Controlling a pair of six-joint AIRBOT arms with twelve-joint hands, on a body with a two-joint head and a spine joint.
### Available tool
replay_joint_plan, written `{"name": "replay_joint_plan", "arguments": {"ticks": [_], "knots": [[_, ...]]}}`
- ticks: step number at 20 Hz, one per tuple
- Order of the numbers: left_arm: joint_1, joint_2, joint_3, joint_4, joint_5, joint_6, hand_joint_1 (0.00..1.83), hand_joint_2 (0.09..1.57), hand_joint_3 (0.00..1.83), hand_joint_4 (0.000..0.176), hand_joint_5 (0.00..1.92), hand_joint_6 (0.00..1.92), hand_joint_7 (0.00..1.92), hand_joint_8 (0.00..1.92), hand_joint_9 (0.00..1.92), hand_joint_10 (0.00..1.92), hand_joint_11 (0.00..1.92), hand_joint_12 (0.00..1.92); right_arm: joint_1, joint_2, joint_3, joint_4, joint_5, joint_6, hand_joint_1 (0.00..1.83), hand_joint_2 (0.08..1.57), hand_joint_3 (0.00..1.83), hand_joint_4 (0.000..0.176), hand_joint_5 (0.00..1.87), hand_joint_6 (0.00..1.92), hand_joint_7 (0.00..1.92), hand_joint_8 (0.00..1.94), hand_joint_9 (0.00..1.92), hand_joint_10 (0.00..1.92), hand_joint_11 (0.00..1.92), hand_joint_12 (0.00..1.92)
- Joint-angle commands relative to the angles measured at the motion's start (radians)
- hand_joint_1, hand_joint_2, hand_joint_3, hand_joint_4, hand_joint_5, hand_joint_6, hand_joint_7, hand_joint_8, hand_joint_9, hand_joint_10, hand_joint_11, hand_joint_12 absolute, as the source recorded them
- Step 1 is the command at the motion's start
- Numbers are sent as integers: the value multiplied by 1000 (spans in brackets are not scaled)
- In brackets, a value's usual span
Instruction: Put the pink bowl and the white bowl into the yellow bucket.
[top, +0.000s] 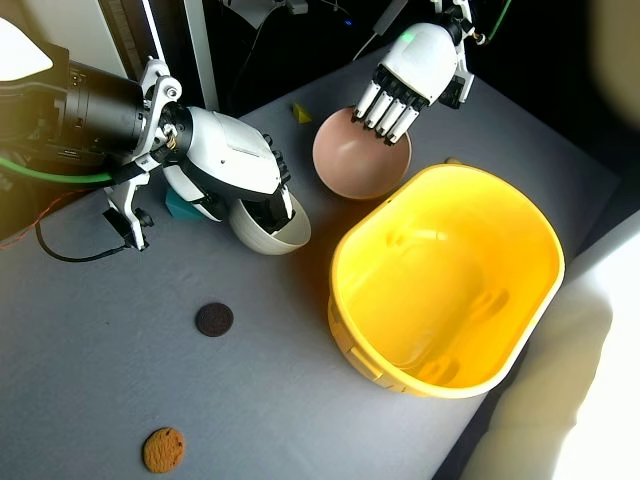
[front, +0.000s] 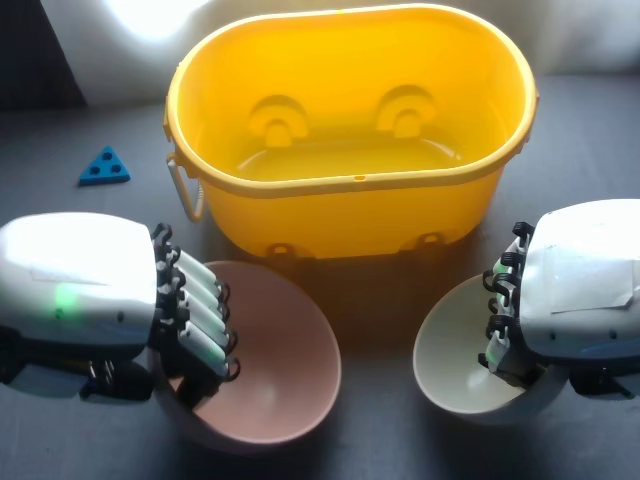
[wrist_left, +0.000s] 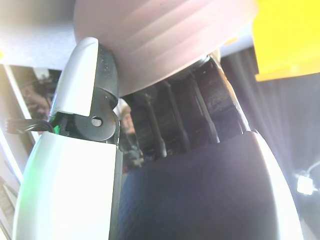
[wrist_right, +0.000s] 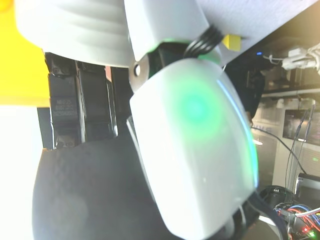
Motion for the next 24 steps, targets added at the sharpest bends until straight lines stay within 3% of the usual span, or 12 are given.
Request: {"name": "replay_joint_plan", "arguments": {"ticks": [1,5,9,12,13,16,17,20,24], "knots": [[-15,15,-3,-71,-73,-6,1344,1222,0,0,764,1091,753,1464,717,1529,618,1587,11,14,-5,24,23,2,1379,1085,0,0,990,1008,1055,770,966,1048,815,1035],[-28,20,-8,-71,-77,-17,1346,1214,0,0,756,1100,778,1428,738,1494,633,1533,12,21,-5,24,23,2,1379,1086,0,0,1000,995,1054,762,953,1075,790,1071],[-36,24,-8,-71,-87,-28,1351,1206,0,0,818,942,785,1458,746,1565,652,1680,16,28,-5,24,23,2,1381,1078,0,0,1018,965,1075,718,969,1058,801,1071],[-46,27,-1,-71,-97,-39,1341,1226,2,0,745,1125,740,1494,721,1520,642,1573,20,28,-5,24,23,4,1381,1080,0,0,1015,971,1066,747,968,1048,810,1052],[-54,29,4,-71,-101,-42,1333,1250,4,0,706,1174,702,1549,667,1590,556,1573,22,28,-5,24,24,8,1383,1074,0,0,1022,963,1082,716,983,1024,823,1034],[-67,36,12,-72,-124,-59,1348,1217,0,0,817,925,757,1490,728,1596,603,1618,34,28,-3,23,34,3,1379,1084,1,0,1004,1007,1065,754,951,1049,816,1019],[-69,41,12,-72,-134,-61,1351,1209,0,0,825,918,778,1447,738,1587,590,1620,36,28,-4,23,52,-21,1378,1090,0,0,998,1018,1058,776,925,1071,806,1013],[-70,51,15,-75,-156,-68,1338,1241,1,0,750,1054,713,1571,673,1569,583,1549,46,28,-5,23,77,-113,1383,1072,0,0,1044,915,1083,679,982,1064,855,1024],[-75,67,18,-91,-177,-81,1346,1217,0,0,772,1047,768,1464,720,1518,645,1540,58,27,-4,23,55,-203,1387,1059,0,0,1067,871,1136,615,999,1020,887,993]]}}
